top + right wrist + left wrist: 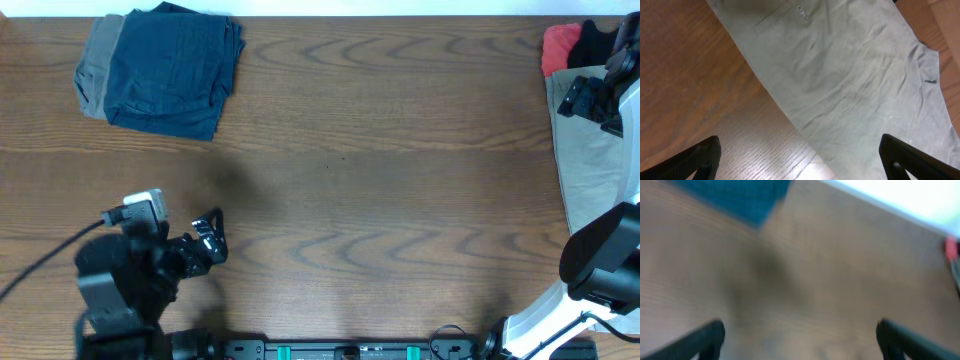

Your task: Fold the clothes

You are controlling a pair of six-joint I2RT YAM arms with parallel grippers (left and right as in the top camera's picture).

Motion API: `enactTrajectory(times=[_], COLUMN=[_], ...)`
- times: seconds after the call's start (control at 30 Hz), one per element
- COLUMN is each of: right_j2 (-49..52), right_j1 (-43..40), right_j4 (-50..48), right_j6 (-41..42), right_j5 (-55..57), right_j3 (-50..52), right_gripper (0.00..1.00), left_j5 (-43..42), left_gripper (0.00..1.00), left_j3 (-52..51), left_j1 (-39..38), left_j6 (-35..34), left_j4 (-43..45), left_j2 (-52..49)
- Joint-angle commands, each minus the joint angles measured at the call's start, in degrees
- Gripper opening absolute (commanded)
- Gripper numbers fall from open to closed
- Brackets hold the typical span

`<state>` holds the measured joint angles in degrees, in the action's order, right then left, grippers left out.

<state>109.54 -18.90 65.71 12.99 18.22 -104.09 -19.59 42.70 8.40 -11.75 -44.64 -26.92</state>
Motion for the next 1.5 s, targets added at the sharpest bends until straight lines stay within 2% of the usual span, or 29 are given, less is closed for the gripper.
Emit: enactTrajectory(times=[0.0,0.3,0.37,0.47,0.7,1.03,1.13,1.3,1.47], right_j2=[0.2,0.2,0.2,0.2,0.2,0.2,0.2,0.2,0.2], right_j1=[-0.2,-0.2,-0.1,0.2,0.0,0.1,0.0,0.0,0.2], right_j4=[0.1,0.0,0.1,0.0,0.1,0.1,0.0,0.0,0.1], right_j6=[0.7,0.7,0.7,0.7,0.7,0.7,0.7,0.7,0.7], right_j5=[0.6,0.6,0.6,0.6,0.6,0.6,0.6,0.6,0.6], right_j3=[-0.3,-0.3,-0.3,-0.3,-0.3,-0.3,-0.3,-0.3,-0.3], right_gripper=[0.99,0.99,0.99,0.99,0.99,0.99,0.99,0.99,0.99], left_j5=[-0.5,1.2,1.2,2.6,14.2,21.9,22.0,21.7,21.6], left_gripper=[0.98,0.98,0.98,0.98,0.98,0.98,0.98,0.98,0.98], left_j3=[-10.7,-32.1,-35.4,-38.4,-42.0,-42.5,-42.5,-42.5,-42.5], left_j1=[-0.2,-0.2,-0.2,-0.5,-4.2,-7.7,-7.7,-7.7,-7.7], left_j6=[1.2,1.2,1.2,1.2,1.2,2.4,4.7,7.4,8.2], left_j4=[8.4,28.6,34.9,39.6,41.0,40.9,42.4,49.6,46.7], left_j2=[7.9,27.0,26.6,26.8,26.8,26.8,26.8,26.8,26.8])
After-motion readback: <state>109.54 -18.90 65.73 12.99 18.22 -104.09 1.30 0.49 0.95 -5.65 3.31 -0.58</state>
